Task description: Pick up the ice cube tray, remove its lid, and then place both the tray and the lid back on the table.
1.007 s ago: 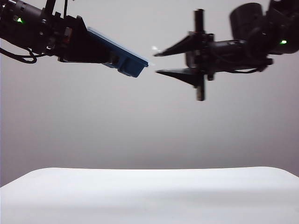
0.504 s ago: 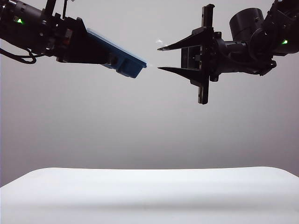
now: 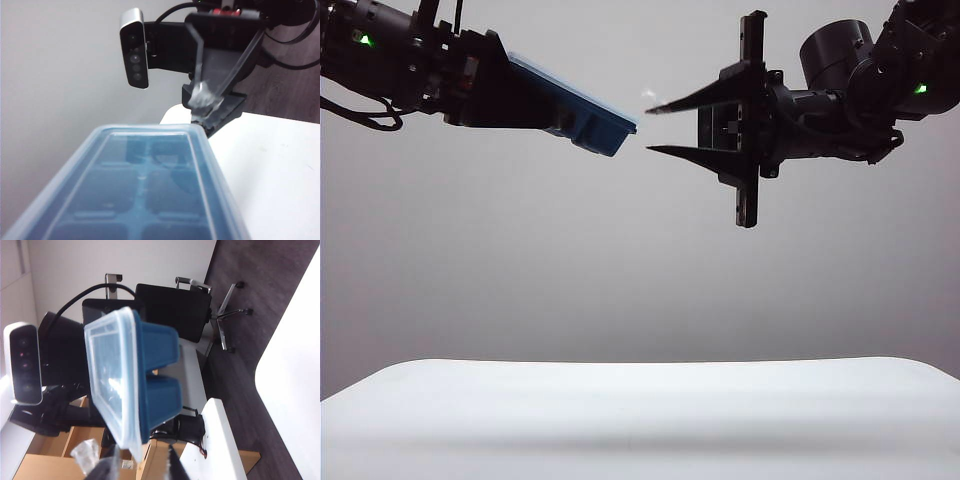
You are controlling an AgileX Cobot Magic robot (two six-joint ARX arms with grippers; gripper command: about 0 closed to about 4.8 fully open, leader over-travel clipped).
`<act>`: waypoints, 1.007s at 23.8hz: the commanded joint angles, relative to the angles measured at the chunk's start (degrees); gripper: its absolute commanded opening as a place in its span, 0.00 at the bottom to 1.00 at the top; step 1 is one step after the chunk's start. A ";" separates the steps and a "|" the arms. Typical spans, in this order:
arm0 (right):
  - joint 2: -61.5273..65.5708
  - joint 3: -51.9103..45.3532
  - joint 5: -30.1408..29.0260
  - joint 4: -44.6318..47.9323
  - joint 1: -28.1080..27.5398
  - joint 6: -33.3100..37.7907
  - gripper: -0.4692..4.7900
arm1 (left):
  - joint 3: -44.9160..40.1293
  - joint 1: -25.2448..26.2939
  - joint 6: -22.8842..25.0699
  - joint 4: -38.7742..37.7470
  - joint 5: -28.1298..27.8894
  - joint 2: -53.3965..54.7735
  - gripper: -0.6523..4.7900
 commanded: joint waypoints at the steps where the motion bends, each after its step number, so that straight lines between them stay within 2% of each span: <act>1: -0.22 0.15 0.74 0.59 0.50 -0.37 0.26 | 0.26 -0.02 -0.42 0.90 0.61 0.04 0.49; 6: -0.22 0.15 0.83 0.59 1.16 -0.39 0.25 | 0.26 -0.04 -0.52 0.83 1.01 1.33 0.49; 10: -0.22 0.15 1.05 0.61 1.20 -0.76 0.09 | 0.26 -0.04 -0.83 0.76 3.39 1.88 0.50; 24: -0.22 0.66 1.07 3.08 0.87 -0.33 0.08 | 0.26 -0.46 -0.81 -0.70 4.24 1.88 0.50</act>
